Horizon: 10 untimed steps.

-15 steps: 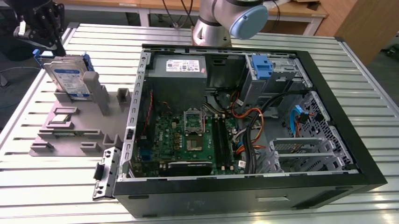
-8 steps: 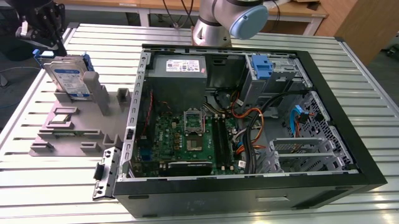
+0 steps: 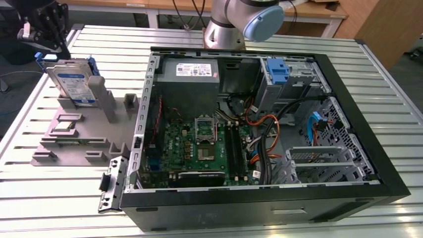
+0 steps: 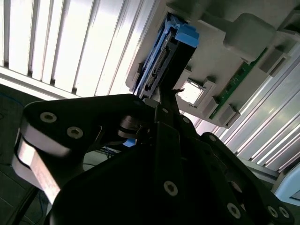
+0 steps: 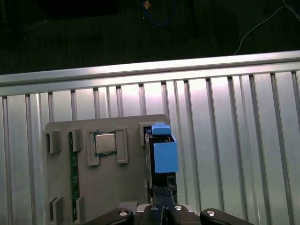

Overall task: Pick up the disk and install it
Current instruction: 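Pick up the disk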

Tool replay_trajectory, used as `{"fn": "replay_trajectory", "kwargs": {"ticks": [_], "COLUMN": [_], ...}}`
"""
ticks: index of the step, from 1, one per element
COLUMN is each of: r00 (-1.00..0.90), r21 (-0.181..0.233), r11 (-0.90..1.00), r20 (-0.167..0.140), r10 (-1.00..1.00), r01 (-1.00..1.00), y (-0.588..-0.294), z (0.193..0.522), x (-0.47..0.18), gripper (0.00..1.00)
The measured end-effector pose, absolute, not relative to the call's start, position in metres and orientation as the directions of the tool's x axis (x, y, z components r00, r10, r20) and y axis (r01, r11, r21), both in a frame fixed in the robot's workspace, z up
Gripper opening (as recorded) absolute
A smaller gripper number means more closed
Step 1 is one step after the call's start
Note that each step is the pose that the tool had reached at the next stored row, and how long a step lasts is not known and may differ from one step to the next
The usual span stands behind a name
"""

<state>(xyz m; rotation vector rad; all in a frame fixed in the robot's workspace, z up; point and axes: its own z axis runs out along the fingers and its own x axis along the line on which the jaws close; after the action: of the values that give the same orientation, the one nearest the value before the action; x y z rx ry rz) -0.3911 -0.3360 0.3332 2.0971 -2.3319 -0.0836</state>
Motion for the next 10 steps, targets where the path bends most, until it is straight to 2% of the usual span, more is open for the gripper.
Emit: {"fn": "replay_trajectory", "kwargs": {"ticks": [10], "r00": [-0.105], "r21": [0.042], "r11": [0.104], "r20": [-0.032], "r10": [-0.994], "r01": [-0.994], "y": [-0.3360], "z": [0.3332], "x": [-0.3914], "gripper": [0.11]}}
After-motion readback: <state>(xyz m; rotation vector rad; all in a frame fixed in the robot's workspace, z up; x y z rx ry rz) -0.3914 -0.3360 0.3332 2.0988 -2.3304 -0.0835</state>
